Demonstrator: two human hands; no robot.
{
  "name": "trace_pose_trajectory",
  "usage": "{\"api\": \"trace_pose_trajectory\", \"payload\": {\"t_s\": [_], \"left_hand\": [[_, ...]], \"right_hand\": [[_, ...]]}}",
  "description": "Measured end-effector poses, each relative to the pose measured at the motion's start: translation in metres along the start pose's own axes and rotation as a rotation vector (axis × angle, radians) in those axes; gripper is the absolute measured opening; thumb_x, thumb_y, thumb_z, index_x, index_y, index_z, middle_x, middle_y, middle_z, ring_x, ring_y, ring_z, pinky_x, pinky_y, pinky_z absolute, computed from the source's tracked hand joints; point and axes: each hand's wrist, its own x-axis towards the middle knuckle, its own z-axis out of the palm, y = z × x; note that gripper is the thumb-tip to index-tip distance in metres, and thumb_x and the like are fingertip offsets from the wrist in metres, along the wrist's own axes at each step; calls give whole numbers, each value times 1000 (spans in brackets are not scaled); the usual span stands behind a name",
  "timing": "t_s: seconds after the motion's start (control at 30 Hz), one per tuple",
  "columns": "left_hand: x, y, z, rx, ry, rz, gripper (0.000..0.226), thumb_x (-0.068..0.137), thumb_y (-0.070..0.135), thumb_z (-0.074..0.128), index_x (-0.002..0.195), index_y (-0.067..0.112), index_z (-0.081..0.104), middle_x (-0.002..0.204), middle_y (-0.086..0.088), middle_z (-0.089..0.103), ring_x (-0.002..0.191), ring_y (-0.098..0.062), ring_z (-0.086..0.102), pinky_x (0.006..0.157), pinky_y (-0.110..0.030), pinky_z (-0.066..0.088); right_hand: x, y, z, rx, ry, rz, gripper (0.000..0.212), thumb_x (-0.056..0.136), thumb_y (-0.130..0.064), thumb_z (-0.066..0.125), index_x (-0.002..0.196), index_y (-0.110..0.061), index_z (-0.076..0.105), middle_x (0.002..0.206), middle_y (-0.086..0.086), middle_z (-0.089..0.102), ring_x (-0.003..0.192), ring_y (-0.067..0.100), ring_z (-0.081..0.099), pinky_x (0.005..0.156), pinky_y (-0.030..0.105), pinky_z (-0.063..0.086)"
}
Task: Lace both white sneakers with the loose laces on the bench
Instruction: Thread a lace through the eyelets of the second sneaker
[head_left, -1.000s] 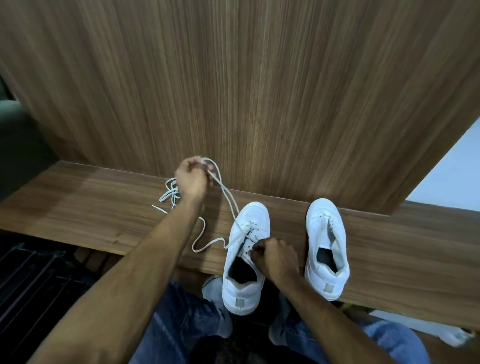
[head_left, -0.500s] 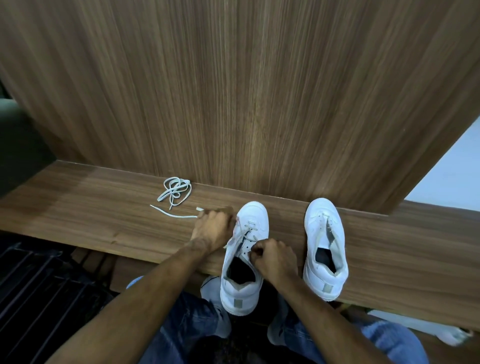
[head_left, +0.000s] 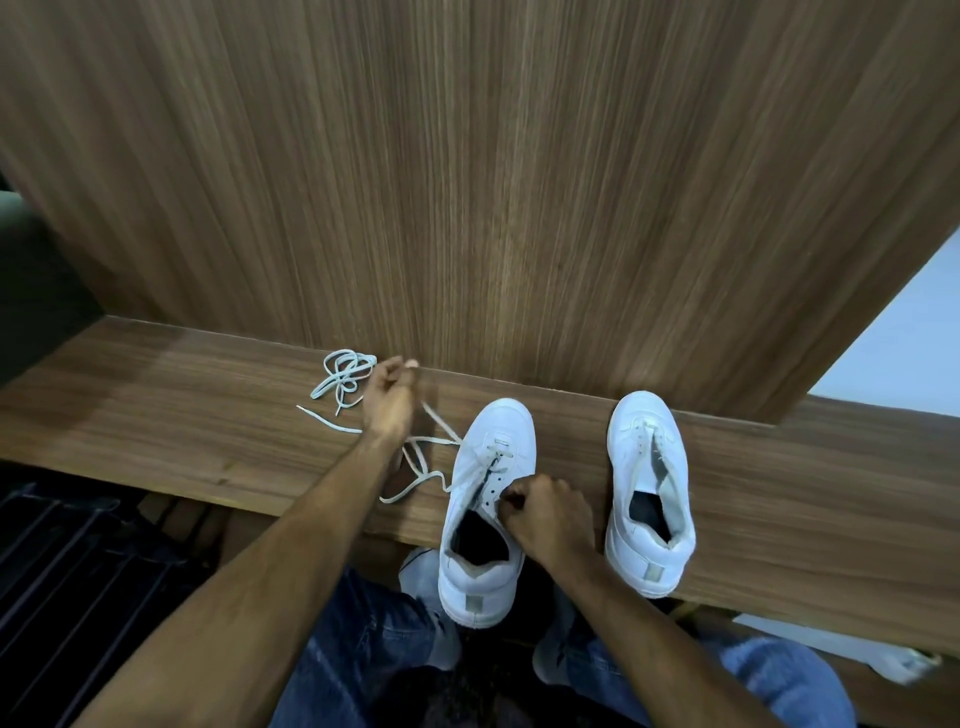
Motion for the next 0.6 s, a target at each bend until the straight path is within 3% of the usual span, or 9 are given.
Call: {"api": "trace_pose_trajectory", "payload": {"t_s": [0.03, 0.1, 0.17, 0.2, 0.27, 0.37, 0.5, 0.6], "left_hand": [[2, -10, -3, 131, -40, 65, 21, 89, 35, 62, 106, 22, 63, 97, 0, 64, 84, -6, 65, 77, -19, 51], [2, -29, -8, 592, -154, 211, 25, 78, 49, 57, 94, 34, 70, 112, 2, 64, 105, -14, 62, 97, -35, 48], [-9, -34, -7, 978, -300, 286, 17, 79, 40, 58, 86, 35, 72, 109, 9, 67, 105, -14, 60, 98, -40, 45], [-16, -35, -4, 1065, -384, 275, 14, 80, 35, 60, 85, 33, 73, 102, 9, 70, 99, -15, 63, 94, -38, 47], [-29, -39, 3, 1073, -501, 214, 10, 82, 30, 63, 79, 30, 72, 93, 5, 73, 90, -19, 67, 87, -34, 51], [-31, -51, 5, 1006, -516, 175, 18, 78, 26, 61, 61, 33, 62, 84, 3, 73, 86, -20, 68, 81, -35, 54], [-29, -47, 6, 957, -525, 177, 16, 76, 33, 49, 71, 20, 58, 79, -3, 69, 80, -23, 66, 76, -35, 53], [-30, -30, 14, 686, -484, 180, 21, 90, 1, 49, 75, 14, 54, 67, -4, 62, 54, -5, 62, 61, -26, 51]], "right_hand": [[0, 0, 0, -1, 2, -1, 27, 82, -36, 53, 103, -33, 71, 103, -2, 72, 98, 29, 66, 82, 34, 53], [1, -1, 1, -1, 6, -9, 27, 82, -36, 53, 102, -34, 71, 102, -2, 73, 97, 28, 66, 81, 34, 53], [0, -1, 1, 0, 5, -13, 28, 82, -37, 52, 102, -34, 71, 101, -3, 73, 96, 28, 66, 81, 34, 54], [1, -1, 1, 3, 3, -12, 28, 81, -37, 52, 102, -34, 71, 101, -3, 73, 95, 27, 67, 81, 34, 54], [0, -1, 2, 12, -6, -8, 28, 81, -37, 52, 102, -33, 71, 101, -3, 73, 96, 27, 67, 81, 34, 54], [-2, 0, 2, 18, -8, -2, 28, 82, -38, 53, 103, -33, 70, 104, -4, 72, 98, 26, 66, 83, 34, 54], [-3, -2, 0, 23, -21, 10, 27, 83, -38, 55, 104, -32, 70, 105, -4, 72, 100, 27, 66, 83, 33, 53], [-5, -4, -6, 35, -60, 21, 26, 83, -39, 56, 102, -32, 71, 103, -2, 72, 99, 28, 66, 82, 33, 53]]}}
